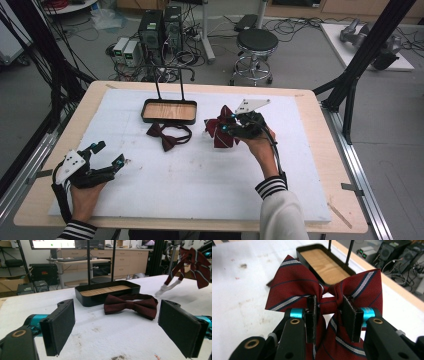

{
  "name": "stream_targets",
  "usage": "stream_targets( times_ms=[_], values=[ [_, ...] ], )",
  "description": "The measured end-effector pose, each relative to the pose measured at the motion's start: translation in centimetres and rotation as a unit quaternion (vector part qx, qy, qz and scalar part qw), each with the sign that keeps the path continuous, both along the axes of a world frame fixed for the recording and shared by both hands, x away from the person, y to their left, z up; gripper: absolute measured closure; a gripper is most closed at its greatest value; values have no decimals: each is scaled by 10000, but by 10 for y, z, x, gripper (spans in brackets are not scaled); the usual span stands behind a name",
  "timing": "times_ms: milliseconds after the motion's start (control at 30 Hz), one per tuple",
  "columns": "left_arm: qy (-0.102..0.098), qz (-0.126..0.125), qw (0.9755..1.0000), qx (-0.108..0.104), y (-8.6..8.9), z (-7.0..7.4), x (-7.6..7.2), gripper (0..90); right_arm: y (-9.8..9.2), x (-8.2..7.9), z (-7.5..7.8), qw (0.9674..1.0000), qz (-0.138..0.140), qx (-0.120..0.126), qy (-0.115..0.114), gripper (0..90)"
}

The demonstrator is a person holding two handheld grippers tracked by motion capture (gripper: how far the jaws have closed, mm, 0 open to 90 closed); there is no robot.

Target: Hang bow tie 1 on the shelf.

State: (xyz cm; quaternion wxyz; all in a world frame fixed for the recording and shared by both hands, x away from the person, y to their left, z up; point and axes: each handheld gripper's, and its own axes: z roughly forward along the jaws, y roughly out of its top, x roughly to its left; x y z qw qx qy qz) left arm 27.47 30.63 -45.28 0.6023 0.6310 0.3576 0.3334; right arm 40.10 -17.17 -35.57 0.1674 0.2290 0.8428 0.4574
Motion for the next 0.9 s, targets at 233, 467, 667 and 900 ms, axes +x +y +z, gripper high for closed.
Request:
stream_targets(
  times_ms=[233, 467, 667, 900],
  values=[
    [4, -3, 10000, -2, 0, 0, 0, 145, 5, 1, 11, 9998, -6, 195, -101, 671],
    [5, -3, 10000, -5, 0, 0, 0, 146, 14, 5, 25, 9990, 17, 355, -281, 670],
    [8, -6, 10000, -8, 1, 0, 0, 146, 23, 11, 37, 9985, -1, 420, -360, 670],
    [4, -4, 10000, 0, 0, 0, 0, 146, 28, 21, 43, 9974, -60, 565, -441, 670]
  ],
)
